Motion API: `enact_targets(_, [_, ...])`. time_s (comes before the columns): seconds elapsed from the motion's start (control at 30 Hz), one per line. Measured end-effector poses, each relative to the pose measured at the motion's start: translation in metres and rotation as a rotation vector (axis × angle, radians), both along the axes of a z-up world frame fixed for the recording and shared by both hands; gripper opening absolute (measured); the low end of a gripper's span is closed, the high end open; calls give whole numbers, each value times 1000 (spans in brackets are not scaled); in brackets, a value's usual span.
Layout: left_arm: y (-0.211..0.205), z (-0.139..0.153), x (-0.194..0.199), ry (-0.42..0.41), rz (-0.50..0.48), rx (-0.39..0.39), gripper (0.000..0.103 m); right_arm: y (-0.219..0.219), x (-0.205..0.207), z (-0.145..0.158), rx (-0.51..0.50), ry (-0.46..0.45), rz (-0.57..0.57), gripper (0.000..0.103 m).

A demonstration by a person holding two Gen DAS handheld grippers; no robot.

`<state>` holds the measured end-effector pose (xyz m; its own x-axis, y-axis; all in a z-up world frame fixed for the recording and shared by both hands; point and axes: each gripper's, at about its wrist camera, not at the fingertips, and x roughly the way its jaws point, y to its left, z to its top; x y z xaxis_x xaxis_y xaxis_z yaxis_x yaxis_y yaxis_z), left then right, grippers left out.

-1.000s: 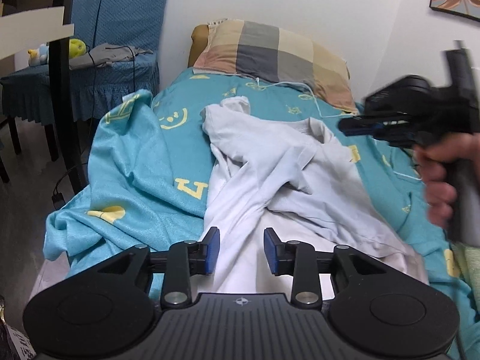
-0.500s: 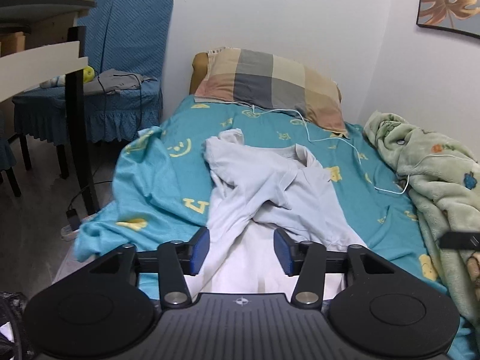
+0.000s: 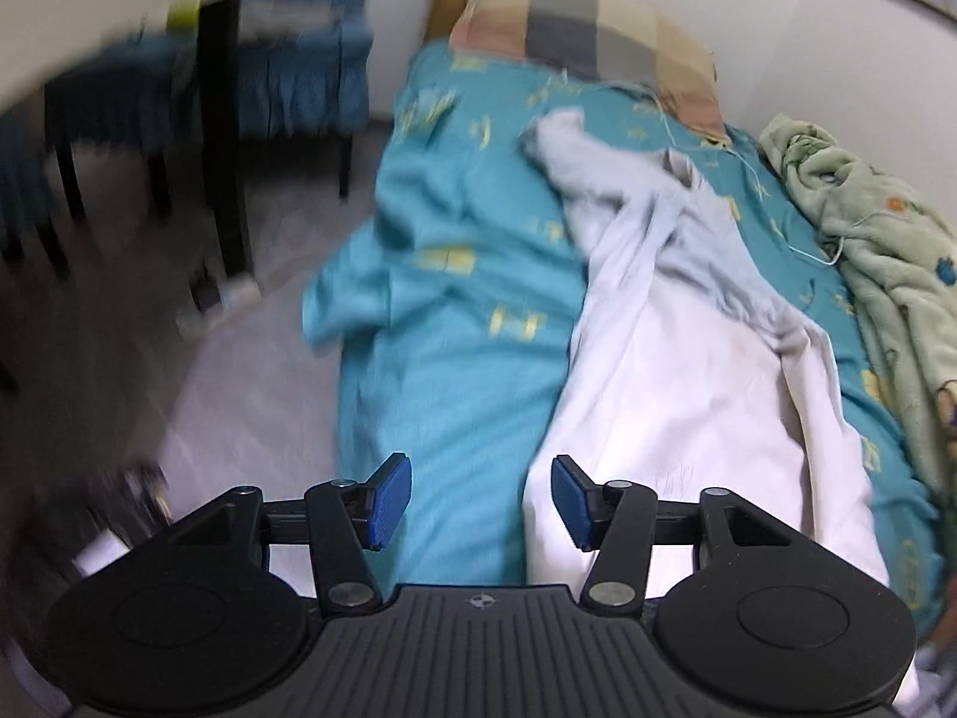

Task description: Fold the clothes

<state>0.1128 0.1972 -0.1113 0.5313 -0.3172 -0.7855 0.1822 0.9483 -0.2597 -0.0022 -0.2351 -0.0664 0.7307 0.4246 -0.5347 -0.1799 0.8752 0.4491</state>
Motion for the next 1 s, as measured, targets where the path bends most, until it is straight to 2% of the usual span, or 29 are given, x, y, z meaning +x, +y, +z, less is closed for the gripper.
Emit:
enact_targets(0.17, [14,-31,-9,135,-69,-135,46,2,8,-10,26,39,11,65])
enact_targets(0.33, [-2,-42,-11,238,-190,-121,44,1,9,-13,26,56,2,65])
enact_targets(0.4, [-14,-40,-12,255,-241,-64,33,1,9,-14,26,62,-2,65])
enact_targets(0.47, [-23,-37,-15,273,-268,2,7,1,9,-15,26,69,-6,65])
enact_targets(0.6, [-47,-10,-24,243,-319,159,4,1,10,-17,25,82,-13,65])
enact_targets(0.73, [-89,38,-38,175,-377,353,4,-2,9,-21,19,101,-24,65])
enact_targets(0.83, [-129,70,-55,143,-445,453,4,-7,6,-25,11,120,-37,65])
enact_targets(0.93, [-170,83,-71,128,-510,559,4,-12,6,-30,20,145,-44,65])
enact_targets(1.0, [-183,81,-69,136,-512,598,4,-13,5,-32,21,154,-41,65])
